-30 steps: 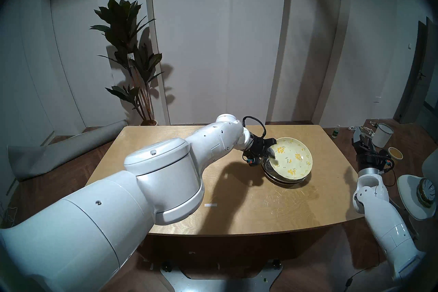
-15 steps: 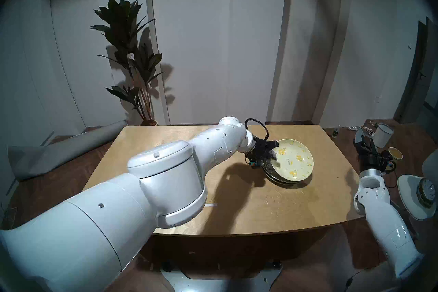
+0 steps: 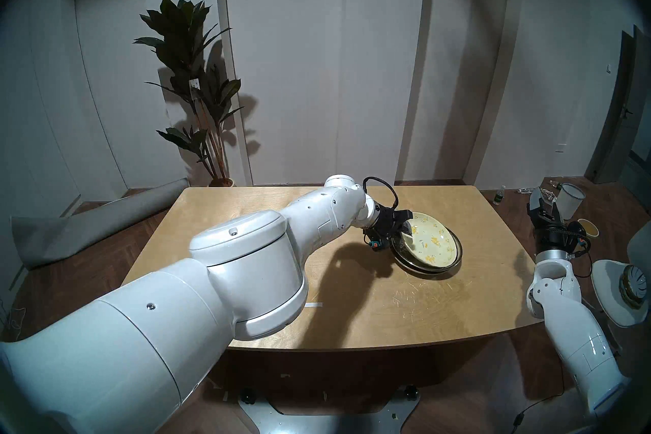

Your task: Stack the plates into one stack

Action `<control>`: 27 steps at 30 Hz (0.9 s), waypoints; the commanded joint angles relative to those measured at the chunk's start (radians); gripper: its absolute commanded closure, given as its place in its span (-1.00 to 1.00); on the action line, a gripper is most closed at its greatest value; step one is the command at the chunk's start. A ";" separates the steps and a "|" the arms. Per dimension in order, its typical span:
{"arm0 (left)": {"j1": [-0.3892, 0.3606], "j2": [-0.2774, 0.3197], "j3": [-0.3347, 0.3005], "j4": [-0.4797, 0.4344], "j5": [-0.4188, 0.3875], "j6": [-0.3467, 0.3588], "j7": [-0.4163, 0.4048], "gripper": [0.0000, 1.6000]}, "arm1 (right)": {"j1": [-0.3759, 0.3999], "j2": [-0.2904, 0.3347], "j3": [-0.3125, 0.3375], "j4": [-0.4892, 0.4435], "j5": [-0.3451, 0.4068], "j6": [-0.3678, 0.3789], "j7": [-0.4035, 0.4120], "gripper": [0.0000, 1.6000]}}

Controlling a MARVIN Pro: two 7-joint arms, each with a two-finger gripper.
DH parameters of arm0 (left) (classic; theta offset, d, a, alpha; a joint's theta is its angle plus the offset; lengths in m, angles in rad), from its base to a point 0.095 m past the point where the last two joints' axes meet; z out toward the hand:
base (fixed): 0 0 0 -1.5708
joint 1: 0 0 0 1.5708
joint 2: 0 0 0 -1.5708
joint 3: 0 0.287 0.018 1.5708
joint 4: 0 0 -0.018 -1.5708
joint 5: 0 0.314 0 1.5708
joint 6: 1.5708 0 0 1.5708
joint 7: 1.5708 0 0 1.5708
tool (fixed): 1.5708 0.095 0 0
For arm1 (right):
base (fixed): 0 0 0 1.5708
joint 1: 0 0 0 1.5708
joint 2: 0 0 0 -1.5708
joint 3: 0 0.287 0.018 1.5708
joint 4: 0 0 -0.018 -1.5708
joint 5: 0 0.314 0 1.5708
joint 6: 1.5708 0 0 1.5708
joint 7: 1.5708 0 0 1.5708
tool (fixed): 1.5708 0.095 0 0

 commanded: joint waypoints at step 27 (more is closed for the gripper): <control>-0.108 0.045 0.047 -0.002 0.087 0.060 0.012 -0.61 | 0.025 0.004 0.011 -0.036 -0.014 -0.006 0.000 -1.00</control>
